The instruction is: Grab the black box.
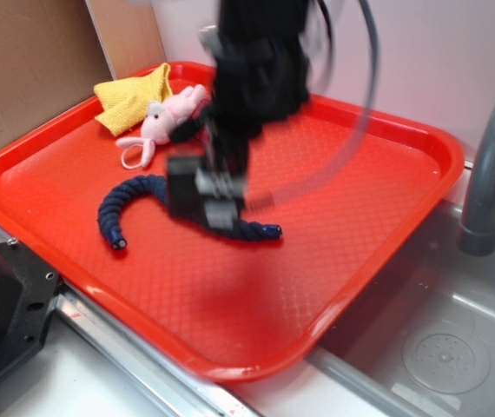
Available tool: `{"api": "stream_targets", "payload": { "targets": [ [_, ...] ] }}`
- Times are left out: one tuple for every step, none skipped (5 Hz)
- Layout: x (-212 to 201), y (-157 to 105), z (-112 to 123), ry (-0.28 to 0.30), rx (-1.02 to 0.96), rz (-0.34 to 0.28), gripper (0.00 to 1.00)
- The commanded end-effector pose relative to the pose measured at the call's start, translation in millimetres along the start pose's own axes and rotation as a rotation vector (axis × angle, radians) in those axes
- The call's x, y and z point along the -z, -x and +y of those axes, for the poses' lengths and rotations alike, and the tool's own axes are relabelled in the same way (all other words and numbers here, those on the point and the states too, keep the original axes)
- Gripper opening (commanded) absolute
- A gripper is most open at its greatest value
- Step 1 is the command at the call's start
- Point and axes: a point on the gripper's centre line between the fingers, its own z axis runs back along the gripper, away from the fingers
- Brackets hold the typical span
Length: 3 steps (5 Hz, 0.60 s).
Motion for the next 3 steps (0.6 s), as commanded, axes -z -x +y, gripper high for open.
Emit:
{"api": "stream_targets", "payload": {
  "targets": [
    [-90,52,-11,-0.095,-0.33,-0.139,0.0],
    [-98,62,-15,-0.093,-0.374,-0.147,0.0],
    [-93,56,-11,-0.069,-0.374,-0.111,0.0]
  ]
}}
